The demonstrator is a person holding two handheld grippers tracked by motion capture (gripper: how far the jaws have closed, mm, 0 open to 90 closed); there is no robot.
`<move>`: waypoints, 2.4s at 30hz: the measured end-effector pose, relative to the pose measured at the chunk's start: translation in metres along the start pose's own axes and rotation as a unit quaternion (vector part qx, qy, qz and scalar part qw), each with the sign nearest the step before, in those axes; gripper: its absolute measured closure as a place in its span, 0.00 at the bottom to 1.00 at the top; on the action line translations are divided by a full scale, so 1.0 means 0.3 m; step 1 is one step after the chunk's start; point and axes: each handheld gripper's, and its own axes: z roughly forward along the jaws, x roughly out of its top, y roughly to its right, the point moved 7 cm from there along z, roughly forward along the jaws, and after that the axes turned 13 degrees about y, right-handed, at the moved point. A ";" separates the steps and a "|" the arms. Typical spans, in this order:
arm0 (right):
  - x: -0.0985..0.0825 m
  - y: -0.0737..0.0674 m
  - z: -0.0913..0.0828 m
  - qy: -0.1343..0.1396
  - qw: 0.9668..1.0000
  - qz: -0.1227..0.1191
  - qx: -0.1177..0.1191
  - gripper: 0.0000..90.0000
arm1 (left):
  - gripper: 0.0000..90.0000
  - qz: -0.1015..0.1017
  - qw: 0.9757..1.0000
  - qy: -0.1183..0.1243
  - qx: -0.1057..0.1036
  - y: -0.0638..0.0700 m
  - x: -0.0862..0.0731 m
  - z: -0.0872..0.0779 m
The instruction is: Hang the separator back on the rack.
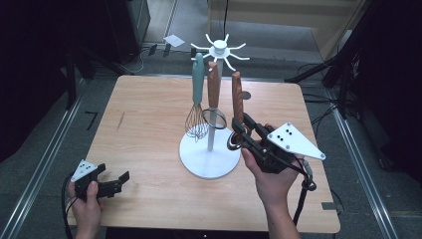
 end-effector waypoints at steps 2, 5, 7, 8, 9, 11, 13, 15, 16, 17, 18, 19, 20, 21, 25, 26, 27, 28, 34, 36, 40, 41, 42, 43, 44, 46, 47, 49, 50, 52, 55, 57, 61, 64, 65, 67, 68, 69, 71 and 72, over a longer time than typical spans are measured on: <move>0.007 0.002 -0.001 0.006 1.000 0.000 -0.002 0.79 | 0.00 0.000 1.000 0.000 0.000 0.000 0.000 0.000; 0.017 0.004 -0.002 0.012 1.000 -0.002 -0.004 0.79 | 0.00 0.000 1.000 0.000 0.001 0.000 0.000 0.000; 0.025 0.002 -0.001 0.013 1.000 -0.003 -0.004 0.79 | 0.00 0.000 1.000 -0.001 0.001 0.000 0.000 0.000; 0.026 0.001 -0.001 0.012 1.000 -0.003 -0.004 0.79 | 0.00 0.000 1.000 -0.001 0.001 0.000 0.000 0.000; 0.030 0.001 -0.001 0.013 1.000 -0.005 -0.004 0.79 | 0.00 0.000 1.000 0.000 0.001 0.000 0.000 0.000; 0.037 0.001 -0.002 0.015 1.000 -0.006 -0.004 0.79 | 0.00 0.000 1.000 0.000 0.000 -0.001 0.000 0.000; 0.041 0.002 -0.001 0.016 1.000 -0.009 -0.003 0.79 | 0.00 0.000 1.000 -0.001 0.001 -0.001 0.000 0.000; 0.042 0.000 0.001 0.015 1.000 -0.010 -0.003 0.79 | 0.00 0.000 1.000 -0.001 0.001 -0.001 0.000 0.000; 0.042 -0.001 0.003 0.013 1.000 -0.010 -0.003 0.79 | 0.00 -0.001 1.000 -0.001 0.001 -0.001 0.000 0.001; 0.043 -0.001 0.007 0.013 1.000 -0.012 -0.002 0.79 | 0.00 -0.001 1.000 -0.001 0.001 -0.001 0.000 0.001; 0.042 -0.002 0.009 0.013 1.000 -0.013 -0.001 0.79 | 0.00 -0.001 1.000 0.000 0.002 -0.001 0.000 0.001; 0.042 -0.003 0.013 0.012 1.000 -0.013 -0.001 0.79 | 0.00 -0.001 1.000 0.000 0.002 -0.001 0.000 0.000; 0.041 -0.003 0.016 0.012 1.000 -0.015 -0.002 0.79 | 0.00 -0.001 1.000 0.000 0.002 -0.001 0.000 0.000; 0.040 -0.004 0.019 0.010 1.000 -0.014 -0.003 0.79 | 0.00 -0.001 1.000 0.000 0.002 -0.001 0.000 0.001; 0.038 -0.002 0.031 0.007 1.000 -0.017 -0.004 0.79 | 0.00 -0.002 1.000 0.000 0.000 -0.002 0.000 0.001; 0.037 -0.004 0.034 0.005 1.000 -0.015 -0.005 0.79 | 0.00 -0.002 1.000 0.000 0.001 -0.002 0.000 0.001; 0.038 -0.004 0.036 0.004 1.000 -0.017 -0.006 0.79 | 0.00 -0.002 1.000 0.000 0.000 -0.002 0.000 0.001; 0.038 -0.004 0.039 0.003 1.000 -0.018 -0.008 0.79 | 0.00 -0.002 1.000 0.000 0.000 -0.002 0.000 0.001; 0.028 -0.005 0.049 -0.002 1.000 -0.012 -0.001 0.79 | 0.00 -0.002 1.000 -0.002 0.000 -0.003 0.000 0.002; 0.023 -0.002 0.048 0.002 1.000 -0.006 0.003 0.74 | 0.00 -0.002 1.000 -0.001 0.002 -0.004 0.001 0.001; 0.010 0.006 0.040 0.003 1.000 0.002 0.010 0.58 | 0.00 0.002 1.000 0.006 0.008 -0.005 0.004 -0.002; 0.006 0.009 0.036 0.003 1.000 0.001 0.011 0.56 | 0.00 0.001 1.000 0.006 0.009 -0.006 0.004 -0.003; 0.001 0.014 0.030 0.002 1.000 0.001 0.011 0.55 | 0.00 0.000 1.000 0.007 0.010 -0.006 0.005 -0.003; -0.004 0.017 0.025 0.001 1.000 0.000 0.012 0.54 | 0.00 0.000 1.000 0.010 0.012 -0.008 0.006 -0.004; -0.012 0.026 0.015 0.001 1.000 -0.001 0.010 0.53 | 0.00 -0.001 1.000 0.010 0.013 -0.008 0.006 -0.004; -0.031 0.040 -0.002 -0.003 1.000 -0.002 0.005 0.50 | 0.00 -0.001 1.000 0.013 0.012 -0.010 0.007 -0.005; -0.041 0.048 -0.010 -0.004 1.000 0.001 0.004 0.49 | 0.00 -0.002 1.000 0.014 0.013 -0.010 0.007 -0.005; -0.060 0.061 -0.023 -0.012 1.000 0.008 0.002 0.46 | 0.00 -0.001 1.000 0.016 0.014 -0.010 0.007 -0.006; -0.070 0.067 -0.031 -0.015 1.000 0.009 0.000 0.45 | 0.00 0.000 1.000 0.016 0.014 -0.009 0.008 -0.007; -0.094 0.077 -0.049 -0.020 1.000 0.007 0.001 0.42 | 0.00 0.000 1.000 0.017 0.012 -0.008 0.008 -0.006; -0.133 0.096 -0.071 -0.026 1.000 0.009 -0.002 0.38 | 0.00 0.001 1.000 0.016 0.011 -0.008 0.007 -0.007; -0.168 0.112 -0.084 -0.036 0.999 0.018 -0.006 0.38 | 0.00 0.003 1.000 0.018 0.008 -0.005 0.009 -0.007; -0.220 0.133 -0.103 -0.045 0.999 0.018 -0.011 0.35 | 0.00 0.002 1.000 0.019 0.006 -0.007 0.010 -0.005; -0.257 0.145 -0.117 -0.051 0.998 0.023 -0.017 0.34 | 0.00 0.003 1.000 0.020 0.007 -0.006 0.010 -0.006; -0.269 0.151 -0.123 -0.052 0.998 0.023 -0.019 0.34 | 0.00 0.005 1.000 0.020 0.007 -0.005 0.010 -0.006; -0.292 0.157 -0.132 -0.055 0.998 0.030 -0.019 0.34 | 0.00 0.009 1.000 0.019 0.004 -0.002 0.010 -0.007; -0.310 0.162 -0.139 -0.058 0.998 0.032 -0.022 0.33 | 0.00 0.011 1.000 0.022 0.003 -0.001 0.011 -0.006; -0.321 0.164 -0.143 -0.060 0.997 0.033 -0.022 0.33 | 0.00 0.012 1.000 0.023 0.003 0.001 0.011 -0.006; -0.352 0.172 -0.156 -0.067 0.997 0.038 -0.024 0.33 | 0.00 0.014 1.000 0.023 0.004 0.002 0.011 -0.007; -0.371 0.180 -0.164 -0.071 0.996 0.040 -0.028 0.33 | 0.00 0.014 1.000 0.024 0.004 0.002 0.011 -0.007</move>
